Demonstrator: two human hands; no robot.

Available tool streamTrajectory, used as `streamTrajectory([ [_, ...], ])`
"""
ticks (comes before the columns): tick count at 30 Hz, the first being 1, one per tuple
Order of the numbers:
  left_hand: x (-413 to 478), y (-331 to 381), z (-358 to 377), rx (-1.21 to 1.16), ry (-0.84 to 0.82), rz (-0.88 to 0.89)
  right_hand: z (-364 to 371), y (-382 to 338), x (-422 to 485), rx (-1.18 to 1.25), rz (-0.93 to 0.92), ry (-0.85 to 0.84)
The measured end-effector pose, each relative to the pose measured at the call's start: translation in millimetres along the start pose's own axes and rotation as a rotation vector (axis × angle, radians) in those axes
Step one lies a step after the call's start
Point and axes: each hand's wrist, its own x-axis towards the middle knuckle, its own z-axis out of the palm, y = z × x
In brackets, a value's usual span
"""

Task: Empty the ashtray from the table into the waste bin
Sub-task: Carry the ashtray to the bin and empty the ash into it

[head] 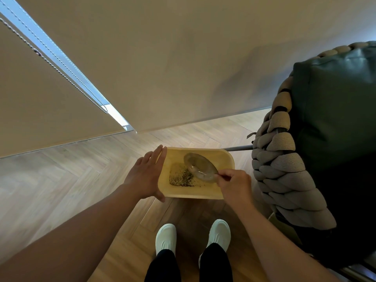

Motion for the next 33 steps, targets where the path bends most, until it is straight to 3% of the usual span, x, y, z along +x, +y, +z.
streamTrajectory([
  [4, -1.8, -0.5, 1.1, -0.011, 0.01, 0.01, -1.3, 0.3, 5.2, 0.349, 0.336, -0.084],
  [7, -3.7, -0.9, 2.1, -0.007, 0.023, 0.02, -3.3, -0.4, 4.9, 0.484, 0.433, -0.093],
  [16, -7.6, 1.5, 5.6, -0.027, 0.062, 0.055, -6.2, -1.7, 1.6, 0.626, 0.505, -0.166],
  [23, -12.3, 23.3, 1.7, -0.183, 0.234, 0.138, -7.4, -1.5, 1.7, 0.635, 0.501, -0.233],
  [33, -11.7, 41.7, -3.9, -0.339, 0.184, 0.081, -7.6, 0.1, 1.5, 0.578, 0.454, -0.313],
])
